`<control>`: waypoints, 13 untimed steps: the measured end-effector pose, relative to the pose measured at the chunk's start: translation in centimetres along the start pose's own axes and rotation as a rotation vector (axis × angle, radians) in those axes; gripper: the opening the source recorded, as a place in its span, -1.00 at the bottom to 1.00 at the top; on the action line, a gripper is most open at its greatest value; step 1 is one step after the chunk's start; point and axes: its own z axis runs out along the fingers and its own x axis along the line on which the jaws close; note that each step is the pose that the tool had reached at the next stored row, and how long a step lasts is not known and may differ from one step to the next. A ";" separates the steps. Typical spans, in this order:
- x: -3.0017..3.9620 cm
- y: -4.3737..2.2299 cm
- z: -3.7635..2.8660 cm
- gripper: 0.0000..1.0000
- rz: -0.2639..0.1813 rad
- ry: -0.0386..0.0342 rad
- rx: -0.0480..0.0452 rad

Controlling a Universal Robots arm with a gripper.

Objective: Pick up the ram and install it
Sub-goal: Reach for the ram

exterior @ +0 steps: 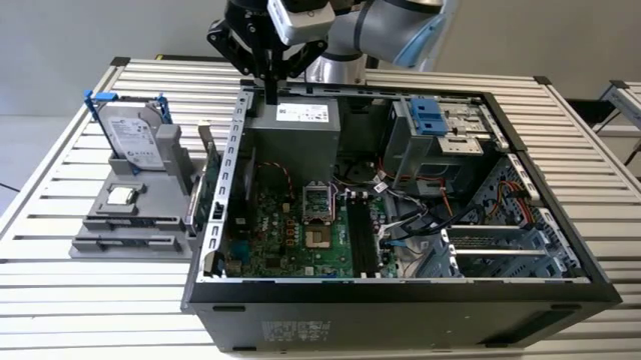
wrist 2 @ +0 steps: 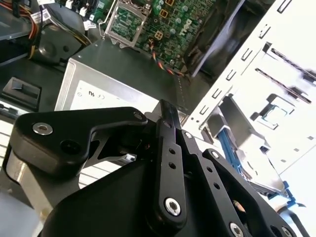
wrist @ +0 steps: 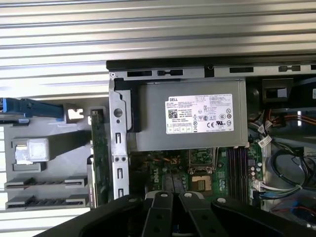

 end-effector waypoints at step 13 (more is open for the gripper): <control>1.19 -0.09 -0.02 -1.00 -0.003 0.0042 0.0002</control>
